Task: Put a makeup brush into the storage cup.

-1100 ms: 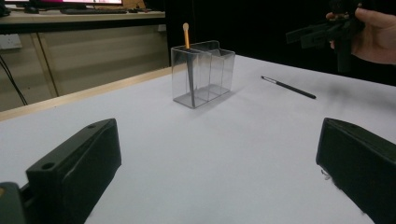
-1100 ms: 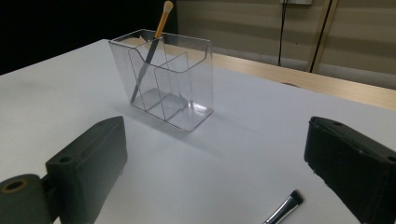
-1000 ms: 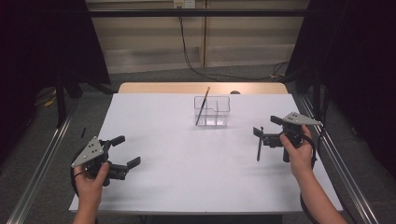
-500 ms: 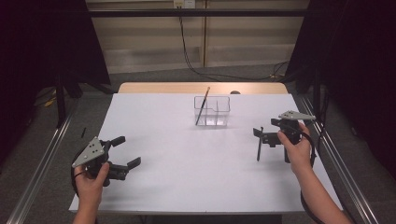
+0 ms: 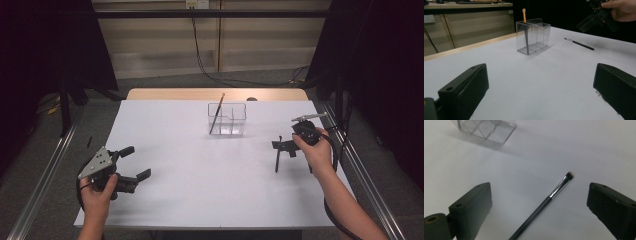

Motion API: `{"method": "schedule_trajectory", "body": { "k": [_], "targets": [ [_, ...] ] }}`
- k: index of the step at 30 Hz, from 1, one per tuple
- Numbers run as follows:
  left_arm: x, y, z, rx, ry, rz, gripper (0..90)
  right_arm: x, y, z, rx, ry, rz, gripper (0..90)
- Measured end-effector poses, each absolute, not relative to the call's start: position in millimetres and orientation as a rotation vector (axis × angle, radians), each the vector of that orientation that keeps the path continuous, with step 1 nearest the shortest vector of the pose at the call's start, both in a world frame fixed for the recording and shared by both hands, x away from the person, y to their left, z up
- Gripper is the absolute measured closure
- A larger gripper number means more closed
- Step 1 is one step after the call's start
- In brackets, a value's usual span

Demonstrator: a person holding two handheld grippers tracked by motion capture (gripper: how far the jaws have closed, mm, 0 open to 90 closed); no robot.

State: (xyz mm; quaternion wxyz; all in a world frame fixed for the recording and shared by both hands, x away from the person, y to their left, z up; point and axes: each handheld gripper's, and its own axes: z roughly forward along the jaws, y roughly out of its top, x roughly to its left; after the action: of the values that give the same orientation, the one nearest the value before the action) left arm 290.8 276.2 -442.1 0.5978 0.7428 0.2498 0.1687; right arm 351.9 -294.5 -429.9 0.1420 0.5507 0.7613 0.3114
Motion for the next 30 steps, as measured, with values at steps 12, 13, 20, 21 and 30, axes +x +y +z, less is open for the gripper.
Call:
{"method": "schedule_trajectory", "body": {
  "k": [12, 13, 20, 21, 30],
  "targets": [
    [291, 275, -442, 1.725, 0.577, 0.390, 0.0, 364, -290, -428, 1.699, 2.318, 0.631, 5.9],
    [291, 275, -442, 1.726, 0.575, 0.390, 0.0, 365, -290, -428, 1.701, 2.328, 0.609, 6.0],
    [291, 276, -443, 1.725, 0.576, 0.391, 0.0, 373, -289, -431, 1.749, 2.369, 0.482, 7.0],
    [292, 276, -442, 1.724, 0.575, 0.391, 0.0, 374, -289, -431, 1.754, 2.366, 0.469, 7.2],
    [292, 275, -443, 1.727, 0.576, 0.388, 0.0, 380, -287, -433, 1.759, 2.371, 0.382, 8.6]
  ]
}}
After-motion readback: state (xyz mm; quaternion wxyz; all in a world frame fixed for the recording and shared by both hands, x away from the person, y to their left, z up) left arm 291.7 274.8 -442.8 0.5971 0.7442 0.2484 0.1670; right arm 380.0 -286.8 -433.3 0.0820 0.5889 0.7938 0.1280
